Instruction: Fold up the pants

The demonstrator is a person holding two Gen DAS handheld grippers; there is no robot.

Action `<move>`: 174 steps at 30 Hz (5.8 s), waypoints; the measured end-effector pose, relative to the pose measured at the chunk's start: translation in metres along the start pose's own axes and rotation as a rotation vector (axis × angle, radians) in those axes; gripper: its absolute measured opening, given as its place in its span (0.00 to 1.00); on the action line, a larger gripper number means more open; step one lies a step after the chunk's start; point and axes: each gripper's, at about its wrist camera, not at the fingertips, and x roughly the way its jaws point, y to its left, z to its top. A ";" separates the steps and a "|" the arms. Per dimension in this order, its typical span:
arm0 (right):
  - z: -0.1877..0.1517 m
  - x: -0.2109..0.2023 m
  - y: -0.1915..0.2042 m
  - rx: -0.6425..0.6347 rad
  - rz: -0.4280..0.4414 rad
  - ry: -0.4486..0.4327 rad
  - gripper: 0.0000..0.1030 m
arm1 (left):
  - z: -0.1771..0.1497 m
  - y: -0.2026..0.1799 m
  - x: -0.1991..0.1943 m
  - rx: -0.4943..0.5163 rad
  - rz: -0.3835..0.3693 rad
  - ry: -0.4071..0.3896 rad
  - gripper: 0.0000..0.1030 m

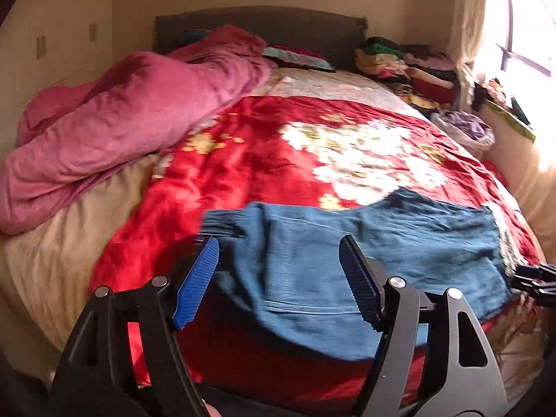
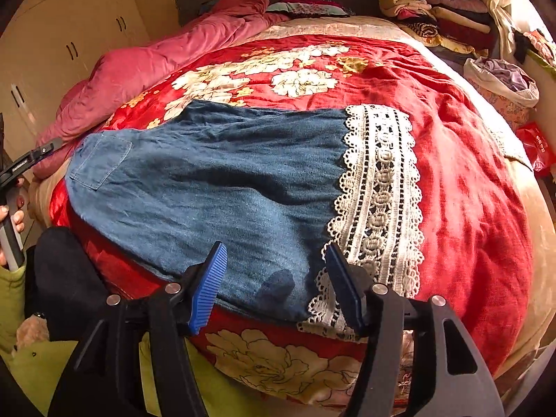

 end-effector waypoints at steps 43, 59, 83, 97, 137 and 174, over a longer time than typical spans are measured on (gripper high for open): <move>0.039 0.059 -0.031 -0.003 -0.028 -0.033 0.62 | 0.062 -0.117 0.227 0.255 -0.429 0.403 0.52; 0.043 0.053 -0.033 0.004 -0.018 -0.039 0.63 | 0.069 -0.105 0.226 0.205 -0.361 0.274 0.08; 0.088 0.062 -0.102 0.086 0.024 -0.094 0.18 | 0.028 -0.121 0.176 0.225 -0.305 0.207 0.44; 0.096 0.091 -0.111 0.046 -0.141 -0.037 0.24 | 0.030 -0.102 0.187 0.115 -0.264 0.208 0.51; 0.029 0.000 0.000 -0.116 -0.092 -0.164 0.56 | -0.009 -0.061 0.090 0.134 0.001 0.156 0.84; -0.021 0.031 0.013 -0.089 -0.006 -0.033 0.57 | -0.037 -0.119 0.104 0.280 -0.122 0.252 0.91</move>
